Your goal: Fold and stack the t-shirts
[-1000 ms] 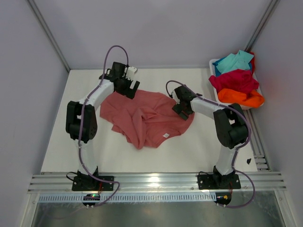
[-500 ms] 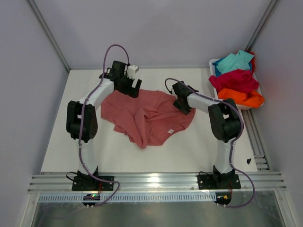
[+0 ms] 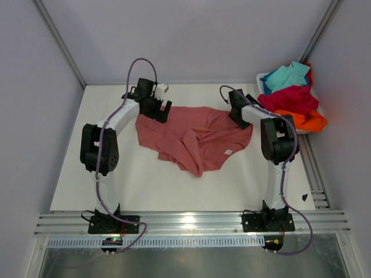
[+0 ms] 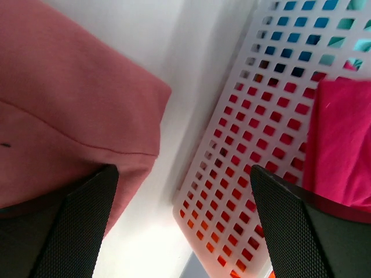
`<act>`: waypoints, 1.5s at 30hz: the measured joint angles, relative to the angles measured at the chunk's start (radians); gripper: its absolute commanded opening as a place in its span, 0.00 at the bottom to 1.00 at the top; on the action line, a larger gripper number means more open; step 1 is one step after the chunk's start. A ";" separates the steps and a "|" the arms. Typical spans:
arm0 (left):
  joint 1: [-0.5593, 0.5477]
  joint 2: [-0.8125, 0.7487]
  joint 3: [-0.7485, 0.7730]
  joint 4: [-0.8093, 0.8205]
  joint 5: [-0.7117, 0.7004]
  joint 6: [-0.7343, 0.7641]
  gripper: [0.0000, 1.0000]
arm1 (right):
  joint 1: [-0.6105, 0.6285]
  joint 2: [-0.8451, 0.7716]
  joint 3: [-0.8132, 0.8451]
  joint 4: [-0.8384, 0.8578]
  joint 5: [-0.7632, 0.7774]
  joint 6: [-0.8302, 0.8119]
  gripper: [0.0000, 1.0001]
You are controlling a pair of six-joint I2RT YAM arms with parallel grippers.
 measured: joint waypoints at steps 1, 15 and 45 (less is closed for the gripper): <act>0.000 -0.002 -0.006 0.006 -0.010 -0.003 0.99 | -0.004 0.004 0.008 0.000 0.000 -0.004 0.99; 0.107 -0.148 -0.195 0.188 -0.152 -0.143 0.99 | -0.029 0.036 0.069 0.010 -0.056 0.067 1.00; 0.231 -0.156 -0.128 0.049 -0.093 -0.103 0.99 | -0.077 -0.190 0.183 -0.163 -0.283 0.296 0.99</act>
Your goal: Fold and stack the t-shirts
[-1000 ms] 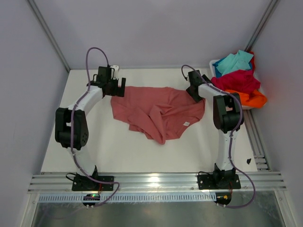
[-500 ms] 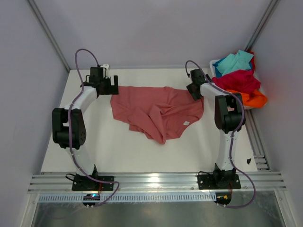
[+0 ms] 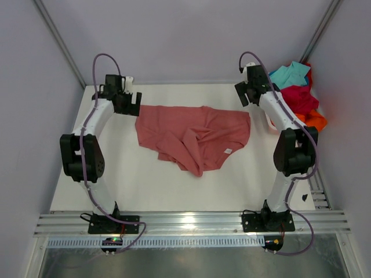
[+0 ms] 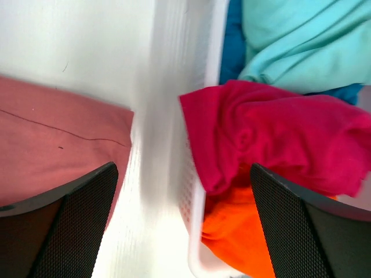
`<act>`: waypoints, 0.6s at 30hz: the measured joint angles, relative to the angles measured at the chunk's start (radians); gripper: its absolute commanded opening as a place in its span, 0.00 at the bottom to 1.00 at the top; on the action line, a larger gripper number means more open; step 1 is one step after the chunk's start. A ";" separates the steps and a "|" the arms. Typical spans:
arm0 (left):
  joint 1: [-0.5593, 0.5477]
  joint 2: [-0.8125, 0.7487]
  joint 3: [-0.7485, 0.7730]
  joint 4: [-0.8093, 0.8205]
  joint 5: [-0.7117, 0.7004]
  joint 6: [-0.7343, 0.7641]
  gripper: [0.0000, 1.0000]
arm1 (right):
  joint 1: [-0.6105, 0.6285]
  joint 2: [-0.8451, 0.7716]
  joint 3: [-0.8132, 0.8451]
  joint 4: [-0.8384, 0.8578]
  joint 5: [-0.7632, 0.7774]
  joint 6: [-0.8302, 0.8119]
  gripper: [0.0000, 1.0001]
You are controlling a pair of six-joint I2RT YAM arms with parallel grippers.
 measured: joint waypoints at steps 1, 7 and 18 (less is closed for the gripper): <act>-0.001 0.000 0.037 -0.056 -0.017 0.036 0.99 | -0.002 -0.020 0.015 -0.016 -0.003 -0.001 0.99; 0.000 -0.051 0.148 -0.241 -0.105 0.192 0.99 | -0.009 -0.150 0.053 -0.067 -0.001 -0.014 1.00; 0.001 0.071 0.296 -0.369 0.024 0.100 0.79 | -0.010 -0.218 0.007 -0.100 -0.268 -0.021 1.00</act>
